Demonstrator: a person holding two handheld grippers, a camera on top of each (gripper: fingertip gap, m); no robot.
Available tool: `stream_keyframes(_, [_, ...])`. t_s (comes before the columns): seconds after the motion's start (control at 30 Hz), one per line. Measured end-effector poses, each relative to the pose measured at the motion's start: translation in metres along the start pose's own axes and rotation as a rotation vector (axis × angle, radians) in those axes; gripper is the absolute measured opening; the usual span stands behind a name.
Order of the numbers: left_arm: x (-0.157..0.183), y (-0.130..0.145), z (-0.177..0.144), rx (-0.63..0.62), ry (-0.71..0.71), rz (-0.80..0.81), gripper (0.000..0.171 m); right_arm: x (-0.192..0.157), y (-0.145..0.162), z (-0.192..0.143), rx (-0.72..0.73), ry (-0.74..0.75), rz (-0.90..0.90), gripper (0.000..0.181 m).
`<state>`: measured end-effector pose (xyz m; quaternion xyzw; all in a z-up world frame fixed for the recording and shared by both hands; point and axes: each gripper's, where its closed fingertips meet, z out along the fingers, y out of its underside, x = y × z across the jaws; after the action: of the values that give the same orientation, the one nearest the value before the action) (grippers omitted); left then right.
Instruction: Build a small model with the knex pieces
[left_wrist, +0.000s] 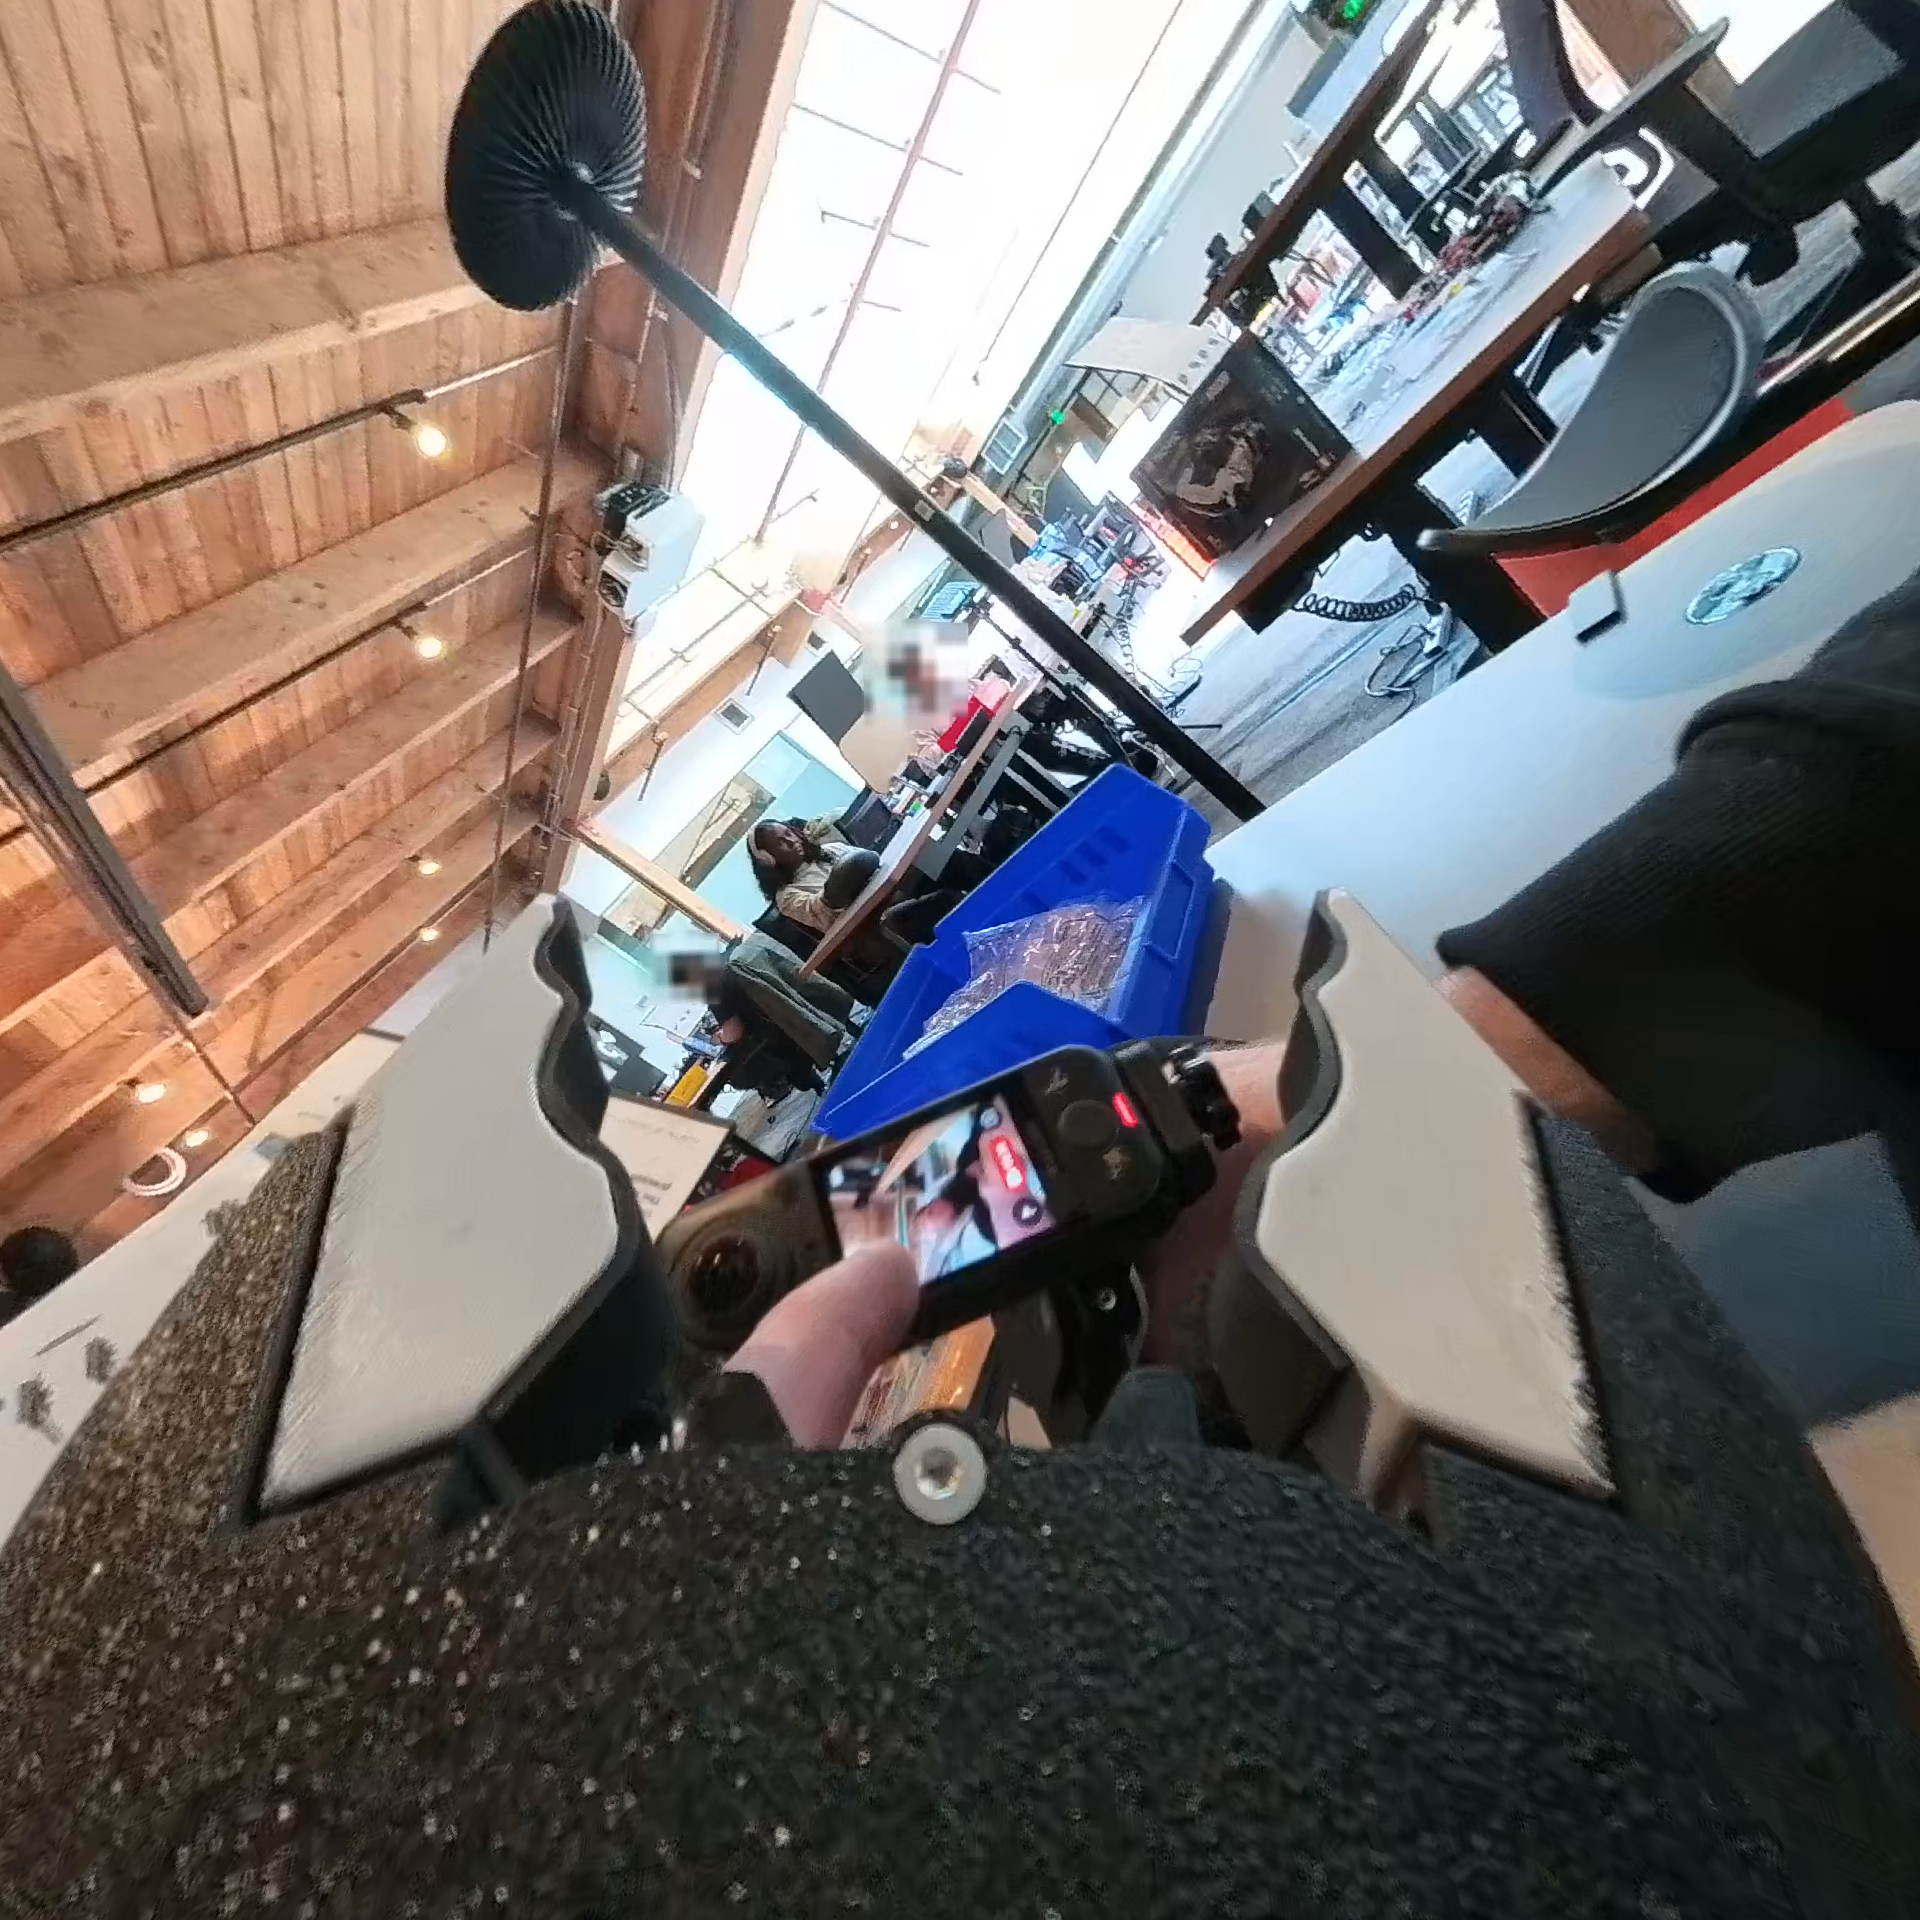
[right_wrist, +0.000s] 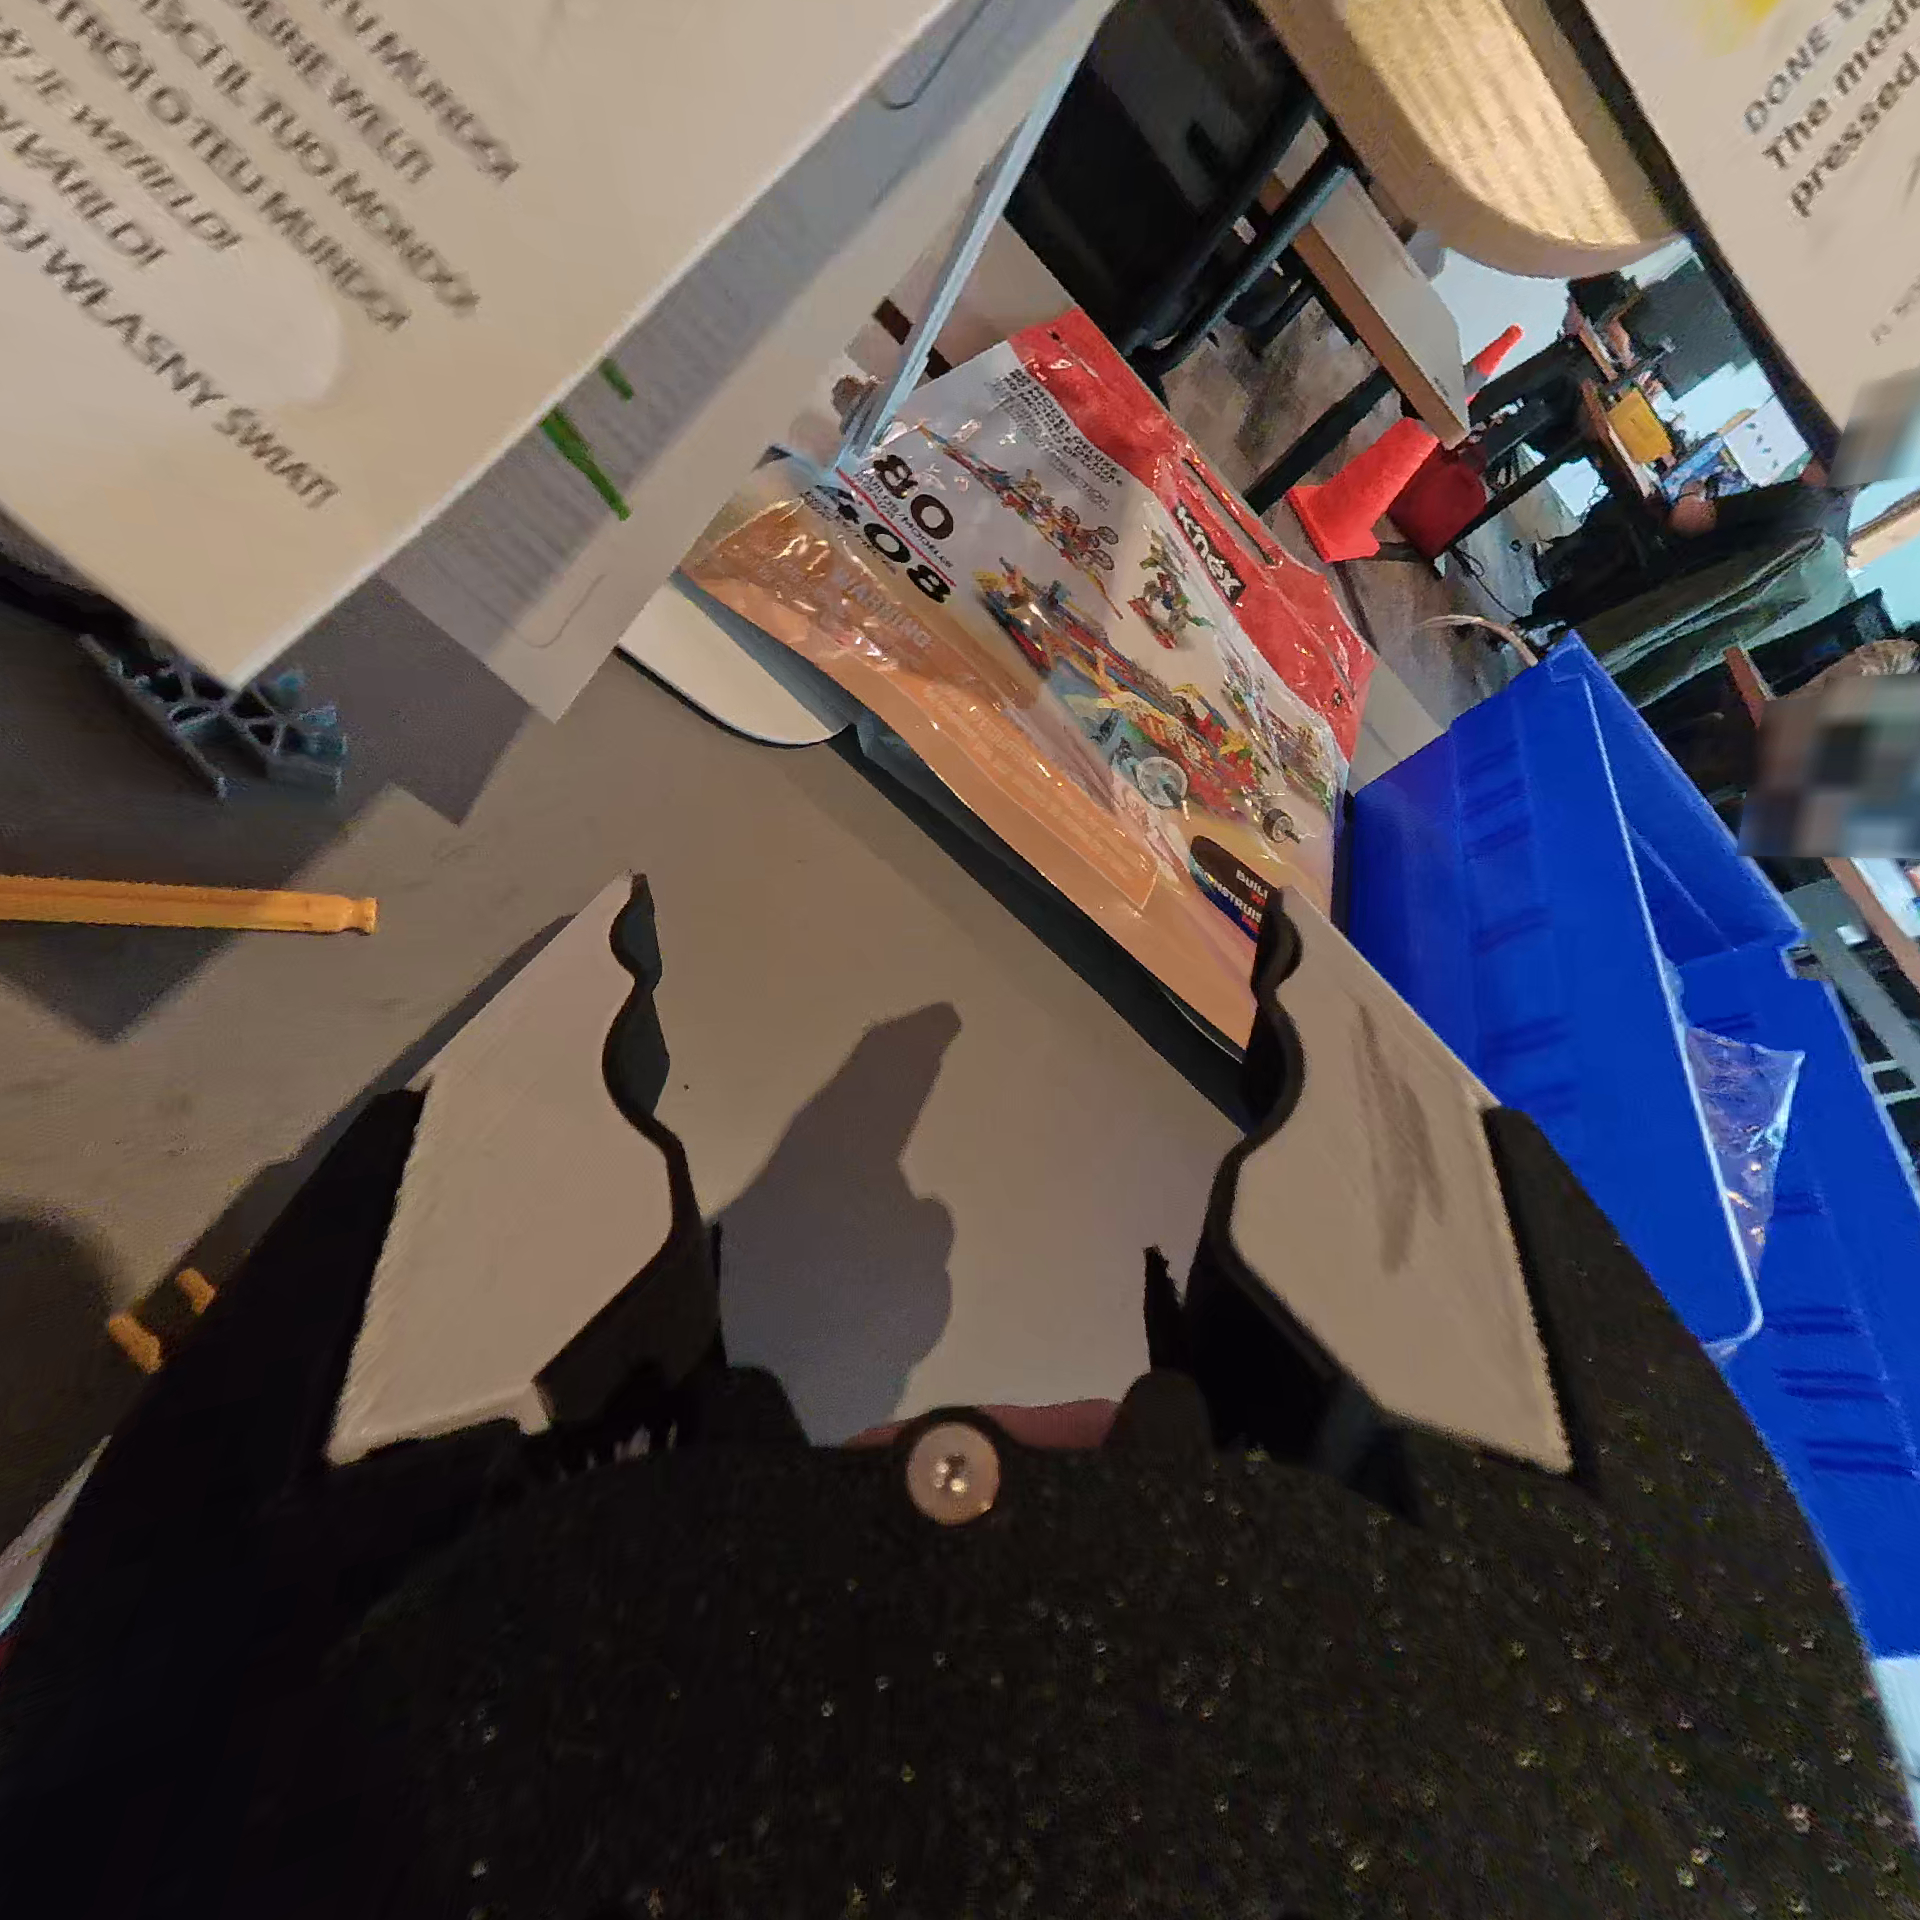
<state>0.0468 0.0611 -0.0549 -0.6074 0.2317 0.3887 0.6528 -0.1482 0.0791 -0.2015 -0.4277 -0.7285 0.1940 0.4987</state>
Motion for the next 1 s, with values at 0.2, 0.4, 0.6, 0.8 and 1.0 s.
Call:
stream_keyframes(0.2, [-0.033, 0.015, -0.01, -0.049, -0.098, -0.054, 0.119, 0.016, 0.001, 0.001, 0.025, 0.007, 0.134, 0.115])
stream_keyframes(0.4, [-0.058, 0.033, -0.029, -0.1, -0.12, -0.102, 0.08, 0.031, 0.004, 0.001, 0.046, 0.025, 0.255, 0.117])
stream_keyframes(0.6, [-0.047, 0.072, -0.053, -0.239, -0.018, -0.137, 0.087, 0.04, 0.008, 0.002, 0.051, 0.039, 0.301, 0.117])
stream_keyframes(0.8, [-0.021, 0.111, -0.09, -0.36, 0.081, -0.202, 0.097, 0.039, 0.006, 0.002, 0.058, 0.035, 0.298, 0.117])
stream_keyframes(1.0, [0.006, 0.136, -0.098, -0.455, 0.181, -0.214, 0.111, 0.039, 0.007, 0.002, 0.054, 0.031, 0.292, 0.117])
